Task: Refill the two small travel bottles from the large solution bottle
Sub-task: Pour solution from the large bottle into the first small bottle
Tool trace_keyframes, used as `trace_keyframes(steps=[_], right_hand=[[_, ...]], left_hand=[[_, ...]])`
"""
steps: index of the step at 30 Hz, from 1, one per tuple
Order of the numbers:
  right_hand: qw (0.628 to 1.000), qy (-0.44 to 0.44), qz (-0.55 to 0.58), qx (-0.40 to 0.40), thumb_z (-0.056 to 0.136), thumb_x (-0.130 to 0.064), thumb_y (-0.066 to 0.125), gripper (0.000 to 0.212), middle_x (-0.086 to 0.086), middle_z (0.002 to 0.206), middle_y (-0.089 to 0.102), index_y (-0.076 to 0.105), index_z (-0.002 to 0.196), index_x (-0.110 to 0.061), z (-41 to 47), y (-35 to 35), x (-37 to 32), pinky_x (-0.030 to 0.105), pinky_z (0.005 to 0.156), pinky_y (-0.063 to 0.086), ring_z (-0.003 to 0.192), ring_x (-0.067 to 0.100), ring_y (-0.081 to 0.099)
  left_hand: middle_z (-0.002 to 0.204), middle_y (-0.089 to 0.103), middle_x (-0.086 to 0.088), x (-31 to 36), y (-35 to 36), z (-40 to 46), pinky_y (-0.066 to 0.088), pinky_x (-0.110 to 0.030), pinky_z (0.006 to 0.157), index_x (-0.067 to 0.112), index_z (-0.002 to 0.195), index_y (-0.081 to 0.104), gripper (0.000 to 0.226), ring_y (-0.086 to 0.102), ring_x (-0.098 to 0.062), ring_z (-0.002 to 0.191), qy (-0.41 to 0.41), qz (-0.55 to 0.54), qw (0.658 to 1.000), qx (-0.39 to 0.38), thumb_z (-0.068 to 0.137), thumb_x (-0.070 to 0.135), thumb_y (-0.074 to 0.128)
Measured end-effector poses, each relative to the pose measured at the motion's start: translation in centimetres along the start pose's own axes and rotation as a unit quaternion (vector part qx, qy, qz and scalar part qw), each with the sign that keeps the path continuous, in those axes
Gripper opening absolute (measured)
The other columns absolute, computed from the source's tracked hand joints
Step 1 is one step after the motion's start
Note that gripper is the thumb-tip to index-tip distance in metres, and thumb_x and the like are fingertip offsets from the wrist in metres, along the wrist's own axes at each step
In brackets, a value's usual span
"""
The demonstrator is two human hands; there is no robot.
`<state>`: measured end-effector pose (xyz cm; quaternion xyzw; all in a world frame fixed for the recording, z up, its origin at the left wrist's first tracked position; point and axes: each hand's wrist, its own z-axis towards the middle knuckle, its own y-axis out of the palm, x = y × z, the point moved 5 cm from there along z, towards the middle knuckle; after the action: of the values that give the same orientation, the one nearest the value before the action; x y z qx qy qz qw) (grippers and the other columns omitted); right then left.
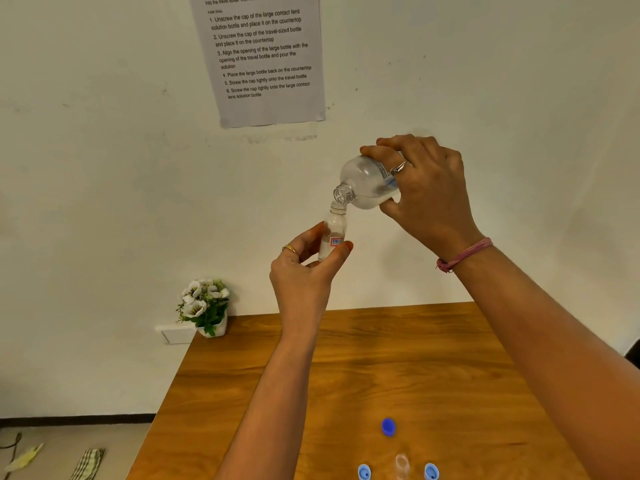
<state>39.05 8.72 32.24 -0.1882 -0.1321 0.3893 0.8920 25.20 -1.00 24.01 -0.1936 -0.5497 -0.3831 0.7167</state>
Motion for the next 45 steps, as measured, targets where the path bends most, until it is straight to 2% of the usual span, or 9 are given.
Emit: trace_keyframes(steps=[20,45], right_hand=[[1.000,0.003,0.001,-0.001,0.069,-0.016,0.078,0.058,0.007,0.120,0.061,0.058,0.123,-0.019,-0.13,-0.21,0.04,0.046,0.085,0.041,0.111,0.030,0.055],[1.000,-0.002,-0.001,0.003,0.069,-0.016,0.078,0.058,0.008,0.120,0.061,0.058,0.124,-0.017,-0.07,-0.16,0.04,0.047,0.085,0.042,0.111,0.031,0.055]], left_hand=[[0.102,0.070,0.008,0.04,0.12,-0.22,0.049,-0.007,0.065,0.025,0.108,0.067,0.039,0.066,-0.002,0.093,0.000,0.009,1.000,0.000,0.072,0.017,0.081],[0.098,0.072,0.006,0.25,0.11,-0.45,0.048,-0.007,0.064,0.027,0.102,0.067,0.036,0.066,-0.003,0.090,-0.003,-0.005,1.000,-0.002,0.071,0.014,0.081]])
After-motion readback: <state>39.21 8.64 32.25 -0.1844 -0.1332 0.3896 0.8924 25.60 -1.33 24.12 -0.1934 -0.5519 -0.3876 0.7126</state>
